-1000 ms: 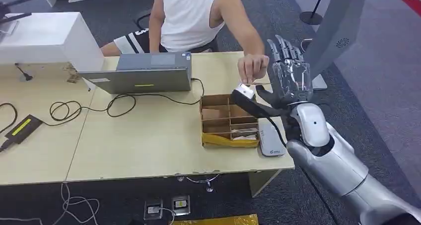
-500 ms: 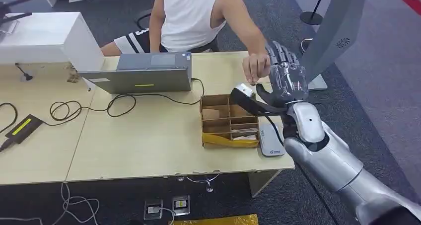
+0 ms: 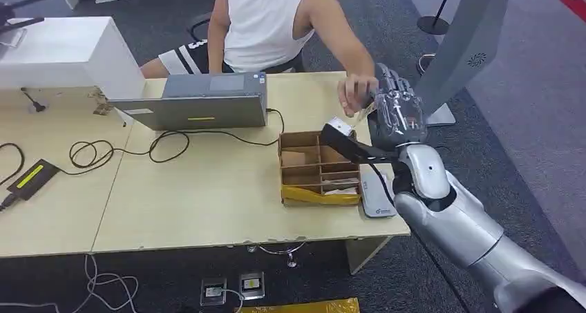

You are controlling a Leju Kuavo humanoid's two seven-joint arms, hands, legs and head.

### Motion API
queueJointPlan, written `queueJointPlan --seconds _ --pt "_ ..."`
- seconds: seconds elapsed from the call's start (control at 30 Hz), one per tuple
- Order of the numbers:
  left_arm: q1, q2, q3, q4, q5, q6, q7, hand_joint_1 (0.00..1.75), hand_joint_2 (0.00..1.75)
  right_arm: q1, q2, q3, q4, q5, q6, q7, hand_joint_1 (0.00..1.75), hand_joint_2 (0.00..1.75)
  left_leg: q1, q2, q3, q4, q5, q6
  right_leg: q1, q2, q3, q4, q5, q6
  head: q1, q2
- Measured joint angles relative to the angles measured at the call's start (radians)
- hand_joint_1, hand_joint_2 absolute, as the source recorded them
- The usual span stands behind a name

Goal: Pass the card to the sensor for recognition and then transmit it.

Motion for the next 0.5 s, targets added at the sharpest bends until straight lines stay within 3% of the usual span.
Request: queueJointPlan --seconds 0.5 --pt "0.002 0.0 -0.009 0.0 0.012 0.003 0.006 0.0 0.0 0.003 0.0 0.012 0.0 -0.017 0.005 0.0 1.75 1.75 0.0 0.0 0.0 0.0 0.0 0.0 0.0 0.0 0.0 0.0 0.0 0.0 0.0 0.0"
